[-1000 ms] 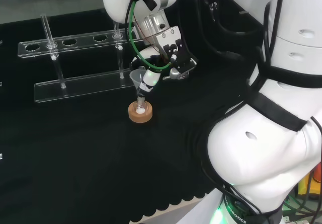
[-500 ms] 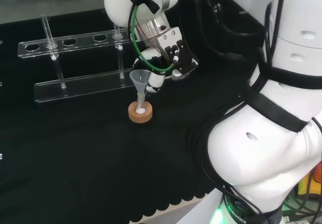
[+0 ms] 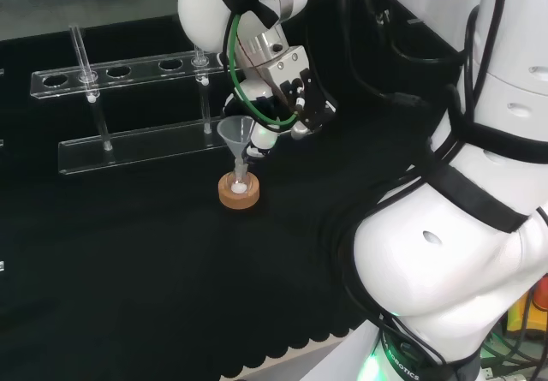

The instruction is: Remove the funnel from the round-bottom flask.

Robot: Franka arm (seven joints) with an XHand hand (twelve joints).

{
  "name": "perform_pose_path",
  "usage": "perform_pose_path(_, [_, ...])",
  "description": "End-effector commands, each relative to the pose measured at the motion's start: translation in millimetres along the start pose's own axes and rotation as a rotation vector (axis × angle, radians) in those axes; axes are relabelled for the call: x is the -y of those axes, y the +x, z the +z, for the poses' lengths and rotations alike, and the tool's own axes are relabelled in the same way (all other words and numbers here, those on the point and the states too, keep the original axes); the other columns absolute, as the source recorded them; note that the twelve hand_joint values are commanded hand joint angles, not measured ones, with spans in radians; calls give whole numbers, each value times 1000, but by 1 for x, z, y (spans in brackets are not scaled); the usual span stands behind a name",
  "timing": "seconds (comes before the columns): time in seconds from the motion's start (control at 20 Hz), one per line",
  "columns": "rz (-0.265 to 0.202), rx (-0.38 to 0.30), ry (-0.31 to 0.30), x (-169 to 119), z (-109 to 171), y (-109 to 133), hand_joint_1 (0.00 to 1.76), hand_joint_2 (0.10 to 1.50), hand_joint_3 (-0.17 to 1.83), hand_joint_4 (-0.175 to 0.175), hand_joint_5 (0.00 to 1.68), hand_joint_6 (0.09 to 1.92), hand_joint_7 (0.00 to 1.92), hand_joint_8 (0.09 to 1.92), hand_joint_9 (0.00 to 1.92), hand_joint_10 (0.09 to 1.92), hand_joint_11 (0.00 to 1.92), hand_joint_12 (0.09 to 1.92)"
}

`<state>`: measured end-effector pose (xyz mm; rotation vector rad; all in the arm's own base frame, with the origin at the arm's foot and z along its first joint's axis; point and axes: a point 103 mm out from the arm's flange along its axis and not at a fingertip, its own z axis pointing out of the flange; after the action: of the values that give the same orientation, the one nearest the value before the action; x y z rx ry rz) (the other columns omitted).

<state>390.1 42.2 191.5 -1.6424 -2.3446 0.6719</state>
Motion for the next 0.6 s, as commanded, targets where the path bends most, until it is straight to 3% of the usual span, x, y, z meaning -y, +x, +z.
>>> perform_pose_path(0.05, [-2, 11, 4, 6, -12, -1, 931, 639, 630, -75, 473, 87, 496, 682, 1127, 461, 809, 1126])
perform_pose_path(0.6, [43, 56, 0, 29, -48, -10, 928, 637, 632, -59, 575, 90, 519, 685, 1116, 448, 804, 1123])
